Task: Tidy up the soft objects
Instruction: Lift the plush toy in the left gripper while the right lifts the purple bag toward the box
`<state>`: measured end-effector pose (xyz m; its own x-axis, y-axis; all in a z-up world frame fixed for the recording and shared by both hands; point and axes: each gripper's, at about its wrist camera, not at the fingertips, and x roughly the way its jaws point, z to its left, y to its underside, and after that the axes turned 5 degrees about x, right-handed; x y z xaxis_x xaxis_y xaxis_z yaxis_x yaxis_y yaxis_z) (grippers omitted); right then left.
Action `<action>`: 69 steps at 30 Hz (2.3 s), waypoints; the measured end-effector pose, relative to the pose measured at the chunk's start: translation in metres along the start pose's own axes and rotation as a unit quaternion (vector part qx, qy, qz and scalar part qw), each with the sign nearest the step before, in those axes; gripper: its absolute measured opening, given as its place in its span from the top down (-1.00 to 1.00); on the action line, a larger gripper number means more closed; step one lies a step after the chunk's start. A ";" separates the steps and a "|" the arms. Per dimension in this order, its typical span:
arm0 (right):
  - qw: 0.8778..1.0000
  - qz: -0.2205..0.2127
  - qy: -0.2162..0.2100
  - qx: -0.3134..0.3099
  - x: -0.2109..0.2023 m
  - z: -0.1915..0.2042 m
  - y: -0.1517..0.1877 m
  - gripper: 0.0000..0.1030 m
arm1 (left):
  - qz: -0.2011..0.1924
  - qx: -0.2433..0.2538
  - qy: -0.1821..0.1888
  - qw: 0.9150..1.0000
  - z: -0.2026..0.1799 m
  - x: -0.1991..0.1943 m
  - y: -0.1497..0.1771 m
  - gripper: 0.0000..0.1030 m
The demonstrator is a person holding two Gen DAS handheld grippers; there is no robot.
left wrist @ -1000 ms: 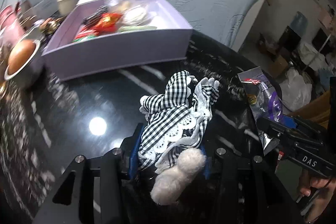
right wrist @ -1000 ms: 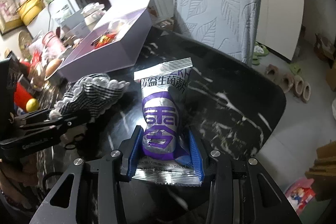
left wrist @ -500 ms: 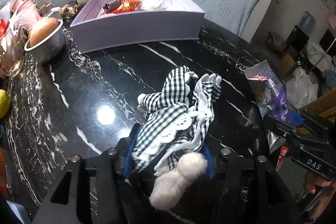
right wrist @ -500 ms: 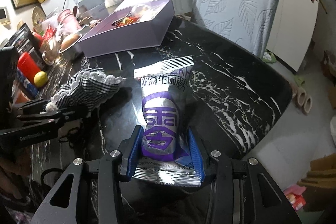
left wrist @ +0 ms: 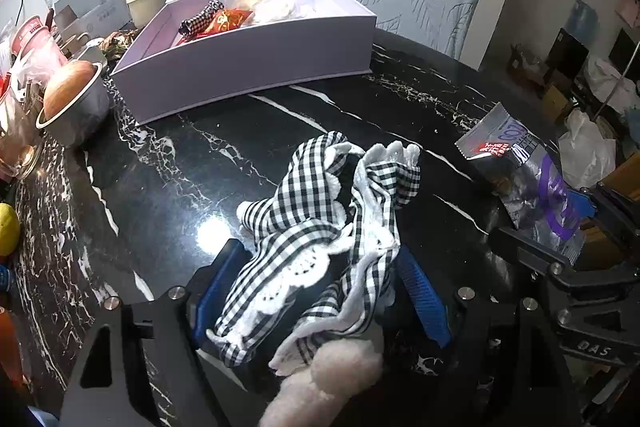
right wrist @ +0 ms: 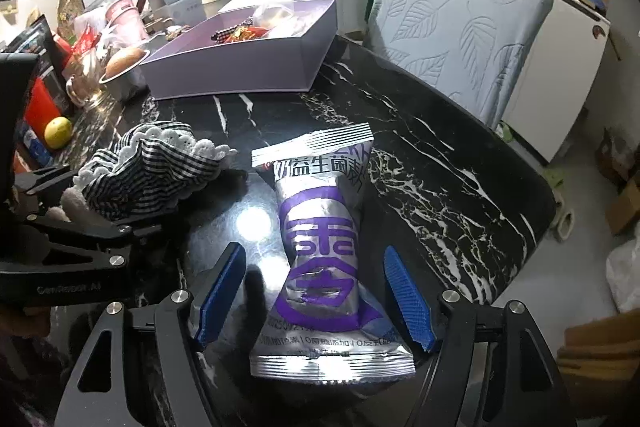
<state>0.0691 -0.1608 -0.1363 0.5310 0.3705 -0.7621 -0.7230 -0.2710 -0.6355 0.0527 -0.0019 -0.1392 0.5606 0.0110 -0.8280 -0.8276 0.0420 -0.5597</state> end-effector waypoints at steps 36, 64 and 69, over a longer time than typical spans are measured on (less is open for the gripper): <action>0.996 0.005 -0.084 0.013 -0.037 0.026 0.038 0.42 | -0.036 -0.037 0.034 0.998 -0.006 -0.057 0.045 0.16; 0.980 -0.139 -0.126 -0.072 -0.127 0.066 -0.034 0.42 | -0.203 -0.020 -0.001 0.979 0.019 -0.169 -0.012 0.16; 0.975 -0.157 -0.136 -0.079 -0.129 0.066 -0.064 0.42 | -0.229 -0.025 -0.017 0.973 0.031 -0.176 -0.039 0.16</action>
<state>0.0181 -0.1329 0.0109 0.5624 0.6738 -0.4793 -0.4558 -0.2310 -0.8596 -0.0129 0.0253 0.0289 0.8705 0.0353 -0.4908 -0.4912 0.0011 -0.8711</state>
